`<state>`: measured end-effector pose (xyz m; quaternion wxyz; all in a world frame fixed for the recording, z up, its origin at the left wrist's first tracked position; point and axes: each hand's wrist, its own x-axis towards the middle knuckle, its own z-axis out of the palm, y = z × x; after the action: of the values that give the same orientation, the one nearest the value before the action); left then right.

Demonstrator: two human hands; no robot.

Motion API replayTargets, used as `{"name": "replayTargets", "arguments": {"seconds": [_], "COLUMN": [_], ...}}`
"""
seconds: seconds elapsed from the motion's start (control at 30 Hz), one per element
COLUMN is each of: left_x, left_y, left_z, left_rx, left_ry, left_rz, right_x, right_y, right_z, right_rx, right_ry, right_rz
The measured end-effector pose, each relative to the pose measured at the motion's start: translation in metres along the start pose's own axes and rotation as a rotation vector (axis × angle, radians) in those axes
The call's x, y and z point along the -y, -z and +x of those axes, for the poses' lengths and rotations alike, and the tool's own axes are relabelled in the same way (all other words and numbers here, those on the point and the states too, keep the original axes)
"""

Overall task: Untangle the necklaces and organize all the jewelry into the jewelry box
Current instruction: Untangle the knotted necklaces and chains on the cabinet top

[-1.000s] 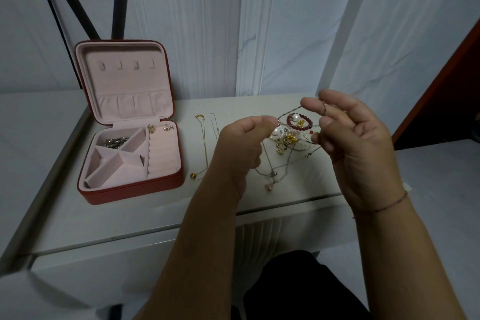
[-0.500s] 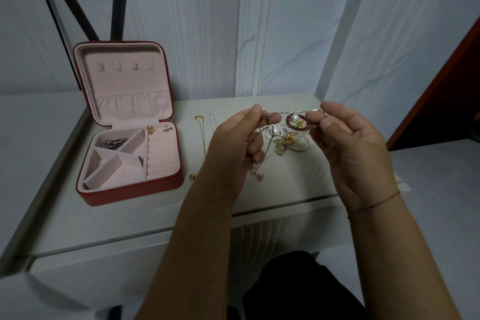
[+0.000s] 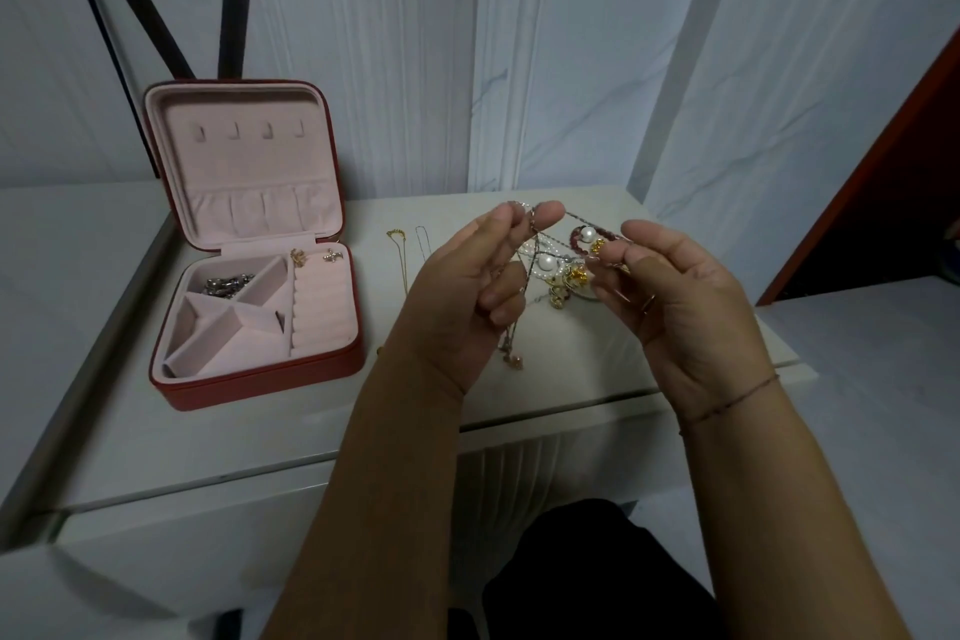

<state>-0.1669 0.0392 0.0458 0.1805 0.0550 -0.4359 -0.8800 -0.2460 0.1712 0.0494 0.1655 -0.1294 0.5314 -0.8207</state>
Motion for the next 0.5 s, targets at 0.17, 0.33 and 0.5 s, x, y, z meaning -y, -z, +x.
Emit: {"name": "replayTargets", "arguments": {"seconds": [0.17,0.33,0.5], "left_x": [0.0012,0.0014,0.0033], "left_y": [0.0043,0.0041,0.0028], "left_z": [0.0005,0.0,-0.0001], "left_rx": [-0.049,-0.105,-0.102], "left_ry": [-0.068,-0.088,-0.081], "left_rz": [0.144,0.201,0.243], "right_x": [-0.0009,-0.0024,-0.006], "right_y": [-0.004,-0.0015,-0.0063], "right_z": [-0.0017,-0.0011,-0.0065], "right_rx": [0.006,0.055,0.13], "right_ry": [-0.023,-0.048,0.02], "right_rz": [-0.025,-0.251,-0.481]}}
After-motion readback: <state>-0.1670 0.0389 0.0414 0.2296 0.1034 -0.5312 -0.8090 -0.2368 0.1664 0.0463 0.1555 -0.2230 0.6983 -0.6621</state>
